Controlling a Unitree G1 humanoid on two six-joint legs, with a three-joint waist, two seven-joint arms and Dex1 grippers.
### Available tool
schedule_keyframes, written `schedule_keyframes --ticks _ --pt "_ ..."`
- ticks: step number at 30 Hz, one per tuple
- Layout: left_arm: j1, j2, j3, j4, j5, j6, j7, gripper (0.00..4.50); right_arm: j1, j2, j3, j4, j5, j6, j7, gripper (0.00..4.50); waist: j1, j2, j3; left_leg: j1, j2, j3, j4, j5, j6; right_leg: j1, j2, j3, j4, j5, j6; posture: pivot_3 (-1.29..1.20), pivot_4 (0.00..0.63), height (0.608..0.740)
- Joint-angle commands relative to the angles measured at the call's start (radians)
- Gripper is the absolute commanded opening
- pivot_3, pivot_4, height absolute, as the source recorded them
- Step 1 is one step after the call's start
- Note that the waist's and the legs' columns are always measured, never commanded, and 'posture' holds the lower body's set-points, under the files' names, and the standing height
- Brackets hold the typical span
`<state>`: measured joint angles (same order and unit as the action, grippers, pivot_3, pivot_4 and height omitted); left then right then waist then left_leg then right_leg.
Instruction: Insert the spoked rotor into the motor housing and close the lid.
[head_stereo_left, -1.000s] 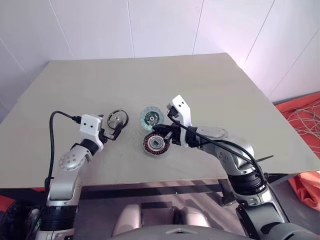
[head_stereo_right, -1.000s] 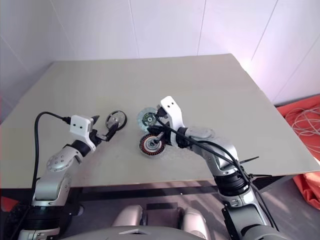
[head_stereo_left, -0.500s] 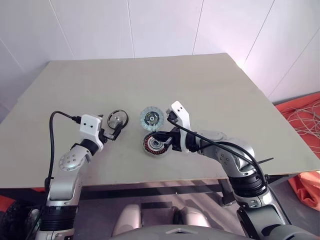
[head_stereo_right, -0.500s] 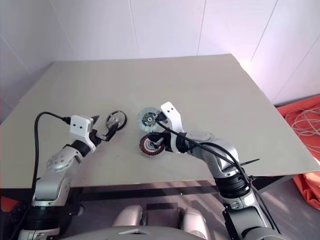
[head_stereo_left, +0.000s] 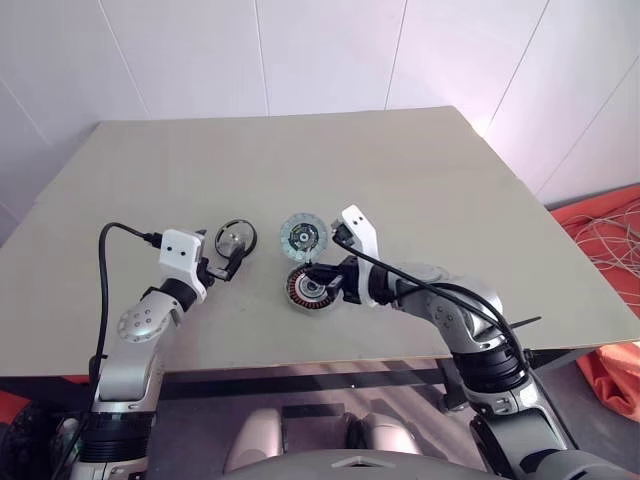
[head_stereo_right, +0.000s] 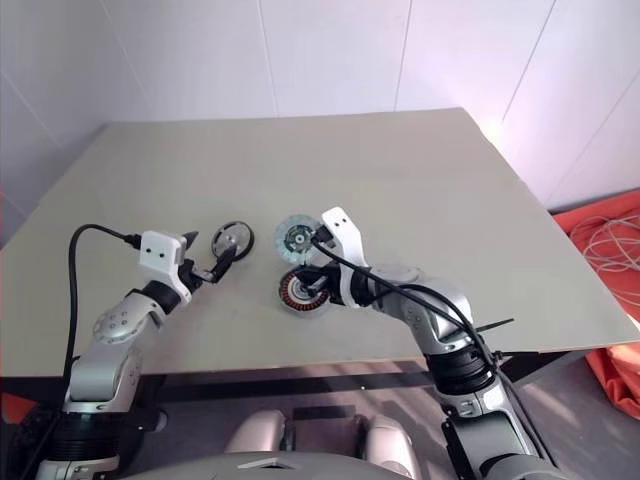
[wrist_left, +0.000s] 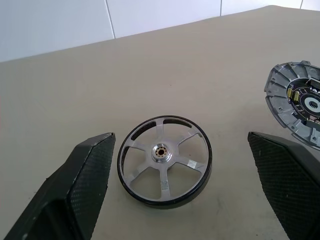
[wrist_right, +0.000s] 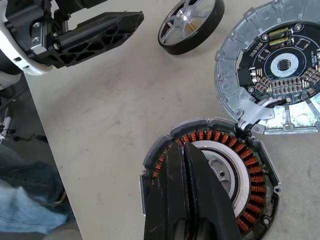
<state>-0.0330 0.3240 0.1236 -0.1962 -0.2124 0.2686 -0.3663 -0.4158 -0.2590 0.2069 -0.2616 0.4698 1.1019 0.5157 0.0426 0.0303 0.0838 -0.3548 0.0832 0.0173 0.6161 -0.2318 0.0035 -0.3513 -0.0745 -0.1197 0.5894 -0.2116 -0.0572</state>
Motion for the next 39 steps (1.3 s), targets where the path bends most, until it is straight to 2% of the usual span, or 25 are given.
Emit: schedule_keyframes --ticks 1,26,39 --pt "-0.009 0.012 0.015 -0.017 0.001 -0.019 0.000 4.50 -0.006 0.005 -0.009 0.000 0.003 -0.006 -0.009 0.02 0.000 0.000 0.000 0.000 0.000 0.000 0.000 0.000 0.000 0.000 0.000 0.000 0.000 0.000 0.000 0.00 0.000 0.740" --pt "-0.018 0.020 0.024 -0.005 -0.001 -0.026 0.002 4.50 0.000 -0.002 0.022 0.085 -0.034 -0.058 0.007 0.02 0.000 0.000 0.000 0.001 0.000 0.000 0.000 0.000 0.000 0.001 0.000 0.000 0.000 0.000 0.000 0.00 0.000 0.740" --pt "-0.026 0.031 0.027 0.003 -0.002 -0.031 0.002 4.50 -0.002 0.002 0.044 0.169 -0.099 -0.161 0.006 0.02 -0.001 -0.001 0.000 0.003 0.000 0.000 0.000 0.000 0.000 0.003 0.000 0.000 0.000 0.000 0.000 0.00 0.000 0.740"
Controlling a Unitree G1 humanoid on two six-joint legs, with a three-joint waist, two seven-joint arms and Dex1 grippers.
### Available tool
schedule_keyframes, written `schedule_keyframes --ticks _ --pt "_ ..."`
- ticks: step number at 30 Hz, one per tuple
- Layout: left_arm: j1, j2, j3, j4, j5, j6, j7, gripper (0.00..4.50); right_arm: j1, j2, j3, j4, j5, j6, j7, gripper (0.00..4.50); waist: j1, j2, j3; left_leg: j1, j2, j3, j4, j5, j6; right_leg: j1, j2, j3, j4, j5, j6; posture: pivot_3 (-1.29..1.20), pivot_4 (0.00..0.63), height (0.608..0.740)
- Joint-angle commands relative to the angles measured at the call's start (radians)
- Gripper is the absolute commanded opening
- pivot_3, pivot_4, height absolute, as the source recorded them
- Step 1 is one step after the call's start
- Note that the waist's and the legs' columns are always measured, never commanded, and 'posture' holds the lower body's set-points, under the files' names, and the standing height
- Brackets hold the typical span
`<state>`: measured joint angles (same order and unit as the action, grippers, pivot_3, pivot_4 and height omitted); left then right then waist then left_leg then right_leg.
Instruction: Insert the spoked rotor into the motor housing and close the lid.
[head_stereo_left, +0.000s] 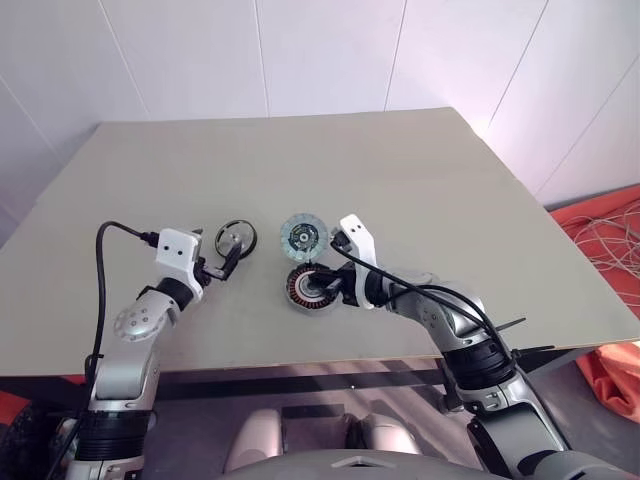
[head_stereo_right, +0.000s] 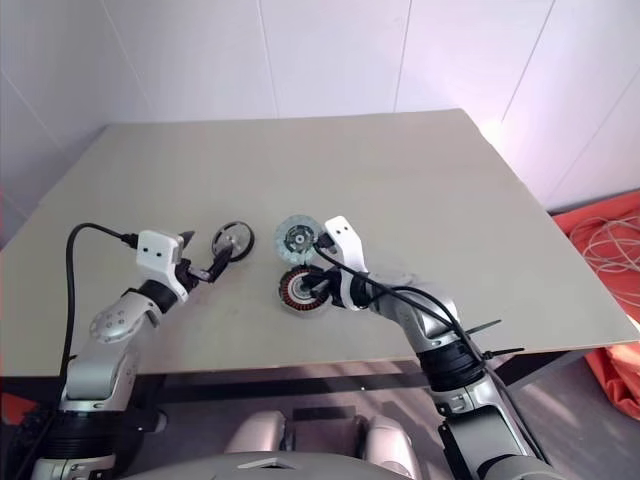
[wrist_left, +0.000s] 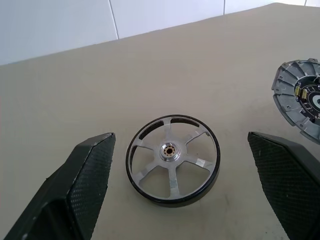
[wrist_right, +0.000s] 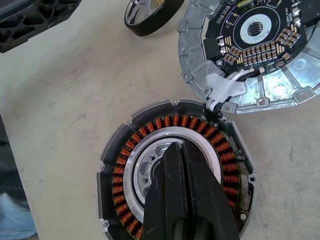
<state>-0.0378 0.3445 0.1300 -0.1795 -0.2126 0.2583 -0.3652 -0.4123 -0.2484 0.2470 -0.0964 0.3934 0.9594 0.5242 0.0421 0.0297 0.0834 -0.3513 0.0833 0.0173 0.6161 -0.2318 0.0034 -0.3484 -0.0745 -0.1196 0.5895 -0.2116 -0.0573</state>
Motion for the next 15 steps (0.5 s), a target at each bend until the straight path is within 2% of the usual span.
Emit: schedule_keyframes --ticks 1,15 --pt "-0.023 0.010 0.021 -0.012 -0.001 -0.022 0.001 4.50 -0.007 -0.012 0.005 -0.001 -0.023 -0.024 0.003 0.02 0.000 0.000 0.000 0.000 0.000 0.000 0.000 0.000 0.000 0.000 0.000 0.000 0.000 0.000 0.000 0.00 0.000 0.740" --pt "-0.030 0.007 0.016 0.001 -0.002 -0.030 0.000 4.50 -0.033 -0.039 -0.006 -0.100 0.003 -0.010 0.034 0.02 0.000 0.000 0.000 0.000 0.000 0.000 -0.002 0.000 0.000 -0.001 0.000 0.000 0.000 0.000 0.000 0.00 0.000 0.740"
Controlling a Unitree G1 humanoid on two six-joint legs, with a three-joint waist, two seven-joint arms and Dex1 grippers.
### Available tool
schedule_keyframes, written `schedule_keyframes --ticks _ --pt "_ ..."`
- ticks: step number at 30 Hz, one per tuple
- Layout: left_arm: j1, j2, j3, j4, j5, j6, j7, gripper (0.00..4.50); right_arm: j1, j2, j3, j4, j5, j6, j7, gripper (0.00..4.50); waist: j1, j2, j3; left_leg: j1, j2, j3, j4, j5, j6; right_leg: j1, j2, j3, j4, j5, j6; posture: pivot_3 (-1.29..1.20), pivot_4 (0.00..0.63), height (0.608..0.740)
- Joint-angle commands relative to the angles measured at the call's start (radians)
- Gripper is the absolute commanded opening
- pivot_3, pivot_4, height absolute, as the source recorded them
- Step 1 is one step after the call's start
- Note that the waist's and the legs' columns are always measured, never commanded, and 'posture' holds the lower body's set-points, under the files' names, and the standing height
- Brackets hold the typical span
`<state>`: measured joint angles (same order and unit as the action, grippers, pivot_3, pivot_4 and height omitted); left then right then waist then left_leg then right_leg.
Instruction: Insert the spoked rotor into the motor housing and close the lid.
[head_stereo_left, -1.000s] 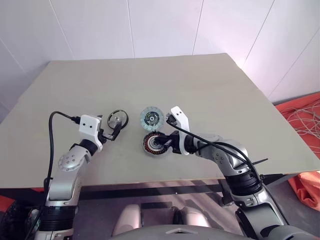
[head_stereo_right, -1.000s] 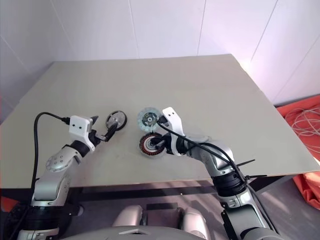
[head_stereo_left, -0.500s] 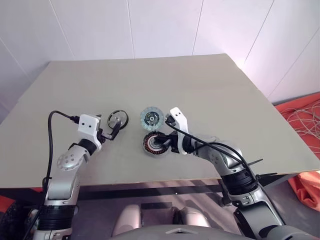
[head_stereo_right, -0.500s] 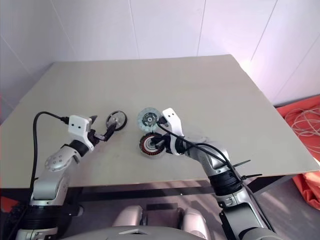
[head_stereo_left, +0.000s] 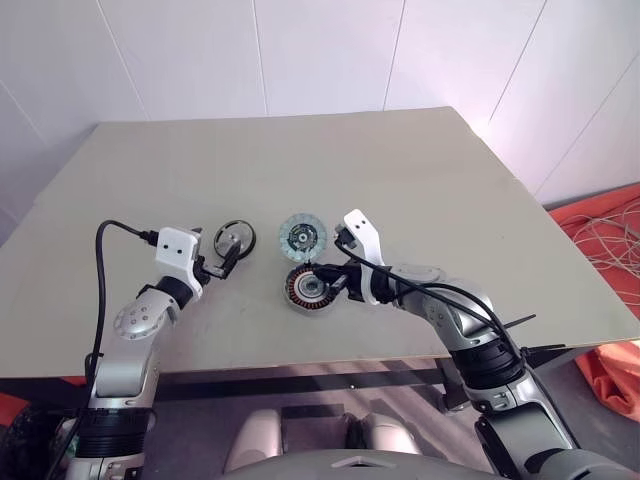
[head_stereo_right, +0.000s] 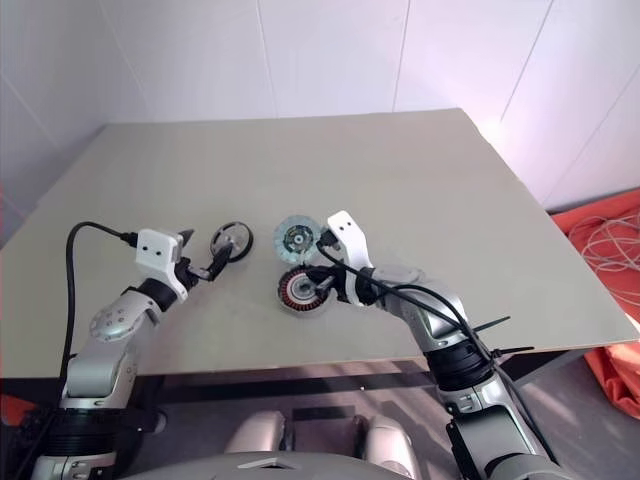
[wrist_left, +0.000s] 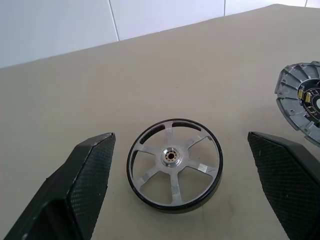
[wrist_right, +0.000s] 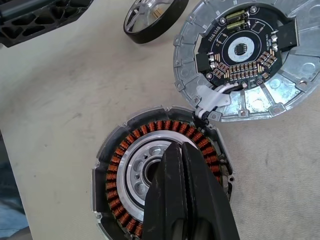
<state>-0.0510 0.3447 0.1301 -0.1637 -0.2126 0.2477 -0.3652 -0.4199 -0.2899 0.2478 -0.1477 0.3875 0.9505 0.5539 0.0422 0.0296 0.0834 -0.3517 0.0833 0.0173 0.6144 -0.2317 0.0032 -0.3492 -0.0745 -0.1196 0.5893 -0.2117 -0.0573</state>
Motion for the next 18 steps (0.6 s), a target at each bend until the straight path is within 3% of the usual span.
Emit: schedule_keyframes --ticks 1,18 --pt "-0.017 0.007 0.016 -0.015 -0.001 -0.019 0.000 4.50 -0.024 0.003 -0.005 -0.050 0.009 0.000 0.006 0.02 0.000 0.000 0.000 0.000 0.000 0.000 0.000 0.000 0.000 0.000 0.000 0.000 0.000 0.000 0.000 0.00 0.000 0.740" --pt "0.002 0.023 0.034 -0.025 -0.004 -0.012 -0.002 4.50 0.023 0.034 -0.011 -0.001 0.007 0.036 -0.020 0.02 0.000 0.000 0.000 0.001 0.000 0.000 0.000 0.000 0.000 0.000 0.000 0.000 0.000 0.000 0.000 0.00 0.000 0.740"
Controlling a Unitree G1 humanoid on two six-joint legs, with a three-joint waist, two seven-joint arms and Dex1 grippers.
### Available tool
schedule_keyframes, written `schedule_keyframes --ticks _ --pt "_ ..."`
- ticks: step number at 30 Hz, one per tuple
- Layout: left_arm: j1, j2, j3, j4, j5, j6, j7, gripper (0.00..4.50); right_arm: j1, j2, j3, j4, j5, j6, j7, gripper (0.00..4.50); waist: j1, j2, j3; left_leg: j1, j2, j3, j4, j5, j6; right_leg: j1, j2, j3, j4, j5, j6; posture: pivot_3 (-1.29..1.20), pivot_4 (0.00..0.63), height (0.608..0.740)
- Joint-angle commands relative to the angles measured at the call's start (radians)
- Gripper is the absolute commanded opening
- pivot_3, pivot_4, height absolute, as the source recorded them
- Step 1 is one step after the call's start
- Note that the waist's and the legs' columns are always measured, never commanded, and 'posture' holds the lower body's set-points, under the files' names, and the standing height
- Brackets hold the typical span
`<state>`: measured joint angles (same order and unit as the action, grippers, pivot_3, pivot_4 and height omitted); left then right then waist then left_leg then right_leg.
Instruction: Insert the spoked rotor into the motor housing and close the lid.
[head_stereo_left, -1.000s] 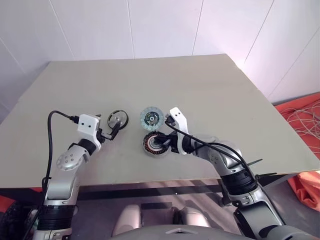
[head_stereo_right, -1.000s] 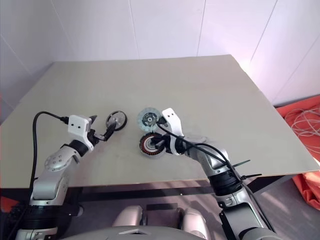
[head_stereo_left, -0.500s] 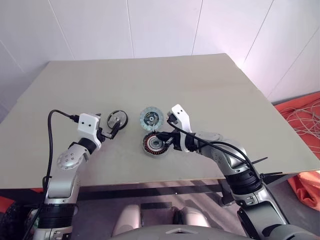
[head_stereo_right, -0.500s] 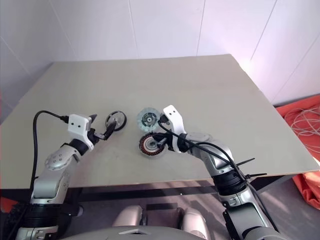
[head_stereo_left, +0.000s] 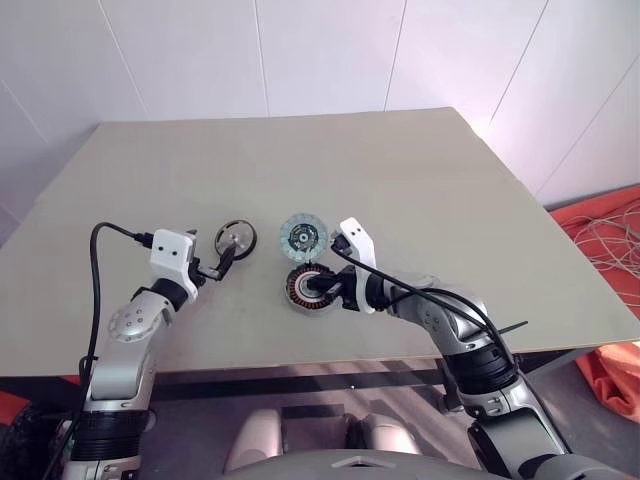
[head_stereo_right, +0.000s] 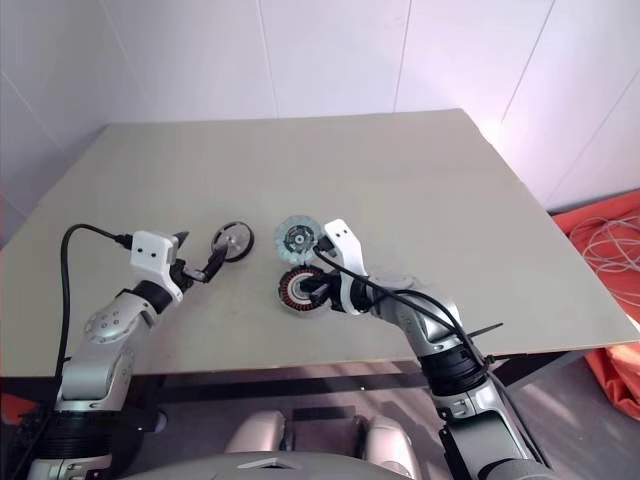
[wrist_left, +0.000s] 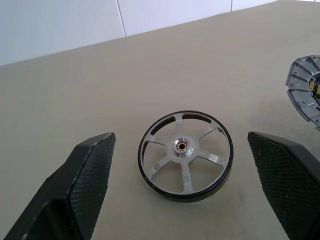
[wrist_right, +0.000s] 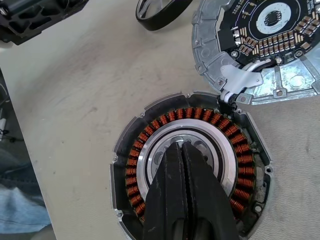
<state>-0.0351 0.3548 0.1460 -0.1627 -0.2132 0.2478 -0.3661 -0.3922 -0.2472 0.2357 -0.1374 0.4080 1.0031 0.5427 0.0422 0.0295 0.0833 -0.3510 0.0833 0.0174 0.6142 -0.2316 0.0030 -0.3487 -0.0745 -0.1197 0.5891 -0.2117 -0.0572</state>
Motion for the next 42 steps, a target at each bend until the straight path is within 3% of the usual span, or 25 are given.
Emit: schedule_keyframes --ticks 1,16,26,42 --pt "-0.016 0.012 0.018 -0.024 -0.003 -0.012 -0.001 4.50 -0.007 -0.015 0.005 -0.015 -0.021 -0.022 -0.008 0.02 0.000 0.000 0.000 0.000 0.000 0.000 0.000 0.000 0.000 0.000 0.000 0.000 0.000 0.000 0.000 0.00 0.000 0.740" --pt "-0.019 0.010 0.021 -0.015 -0.007 -0.008 0.000 4.50 -0.037 -0.031 0.019 -0.146 0.017 0.061 0.014 0.02 0.000 0.000 0.000 0.000 0.000 0.000 -0.001 0.000 0.000 0.000 0.000 0.000 0.000 0.000 0.000 0.00 0.000 0.740" --pt "-0.024 0.017 0.034 -0.011 0.005 0.018 0.017 4.50 -0.045 0.016 -0.007 -0.090 0.045 0.118 0.001 0.02 0.000 0.000 0.000 0.000 0.000 0.000 -0.001 0.000 0.000 0.000 0.000 0.000 0.000 0.000 0.000 0.00 0.000 0.740" --pt "-0.027 0.018 0.031 0.005 0.023 0.000 0.020 4.50 -0.061 -0.002 0.007 -0.083 0.019 0.071 0.005 0.02 0.000 0.000 0.000 0.000 0.000 0.000 -0.001 0.000 0.000 0.000 0.000 0.000 0.000 0.000 0.000 0.00 0.000 0.740"
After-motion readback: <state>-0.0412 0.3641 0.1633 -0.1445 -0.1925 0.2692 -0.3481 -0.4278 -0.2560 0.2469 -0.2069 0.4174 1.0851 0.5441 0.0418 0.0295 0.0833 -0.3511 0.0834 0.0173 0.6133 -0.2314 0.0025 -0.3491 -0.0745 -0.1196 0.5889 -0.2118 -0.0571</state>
